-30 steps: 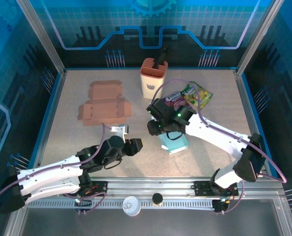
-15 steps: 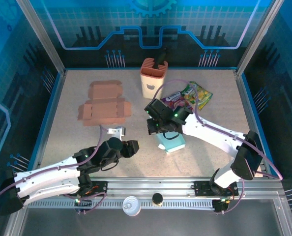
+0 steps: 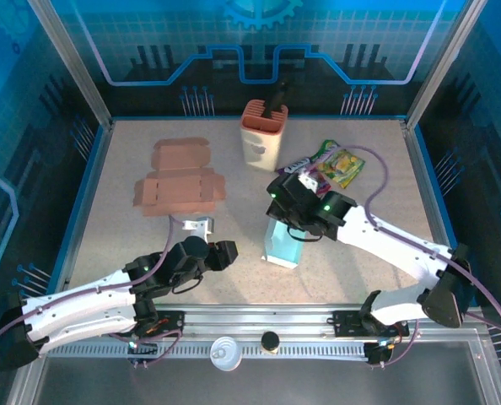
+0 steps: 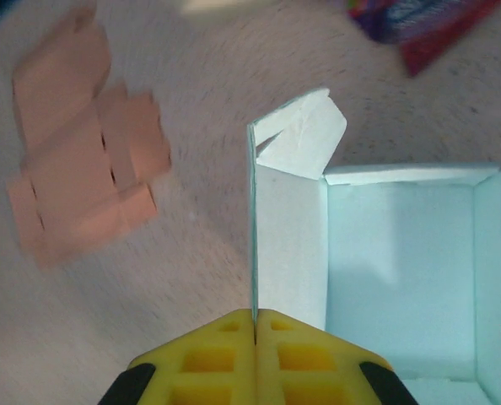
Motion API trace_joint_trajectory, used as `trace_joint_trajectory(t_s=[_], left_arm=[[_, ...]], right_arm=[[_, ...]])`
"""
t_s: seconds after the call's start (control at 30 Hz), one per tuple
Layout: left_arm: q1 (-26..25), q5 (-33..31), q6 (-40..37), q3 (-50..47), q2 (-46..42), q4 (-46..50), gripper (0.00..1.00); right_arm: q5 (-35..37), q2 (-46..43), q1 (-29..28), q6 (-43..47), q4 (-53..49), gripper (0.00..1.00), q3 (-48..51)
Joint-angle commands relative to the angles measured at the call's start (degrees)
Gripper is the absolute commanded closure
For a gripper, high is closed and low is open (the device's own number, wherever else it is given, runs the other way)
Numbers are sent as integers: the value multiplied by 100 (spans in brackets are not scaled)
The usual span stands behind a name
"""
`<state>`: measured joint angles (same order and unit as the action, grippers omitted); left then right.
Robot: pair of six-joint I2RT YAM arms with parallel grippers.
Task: Fold the paper box
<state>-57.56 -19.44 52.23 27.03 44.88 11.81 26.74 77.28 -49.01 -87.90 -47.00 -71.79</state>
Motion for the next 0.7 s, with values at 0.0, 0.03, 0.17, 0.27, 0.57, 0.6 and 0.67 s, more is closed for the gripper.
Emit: trace_joint_trajectory(t_s=[0.0, 0.03, 0.17, 0.27, 0.57, 0.6, 0.67], left_arm=[[-34, 123, -11, -101, -41, 94, 52], [-36, 161, -6, -98, -22, 93, 52], [-45, 268, -34, -84, 88, 34, 52], [-49, 376, -54, -57, 203, -27, 52], [-87, 499, -208, 75, 698, -165, 51], [-95, 485, -233, 79, 748, -198, 50], [-98, 459, -293, 91, 845, -296, 49]], right_arm=[[702, 319, 146, -2330, -1661, 100, -879], [775, 483, 158, -2598, -2057, 100, -1154], [680, 1040, 265, -3351, -2739, 100, -1753], [293, 1074, 412, -3823, -2523, 100, -1515], [157, 983, 717, -3961, -1977, 96, -1262], [192, 974, 709, -3889, -1969, 92, -1277], [169, 953, 711, -3770, -1917, 86, -1241]])
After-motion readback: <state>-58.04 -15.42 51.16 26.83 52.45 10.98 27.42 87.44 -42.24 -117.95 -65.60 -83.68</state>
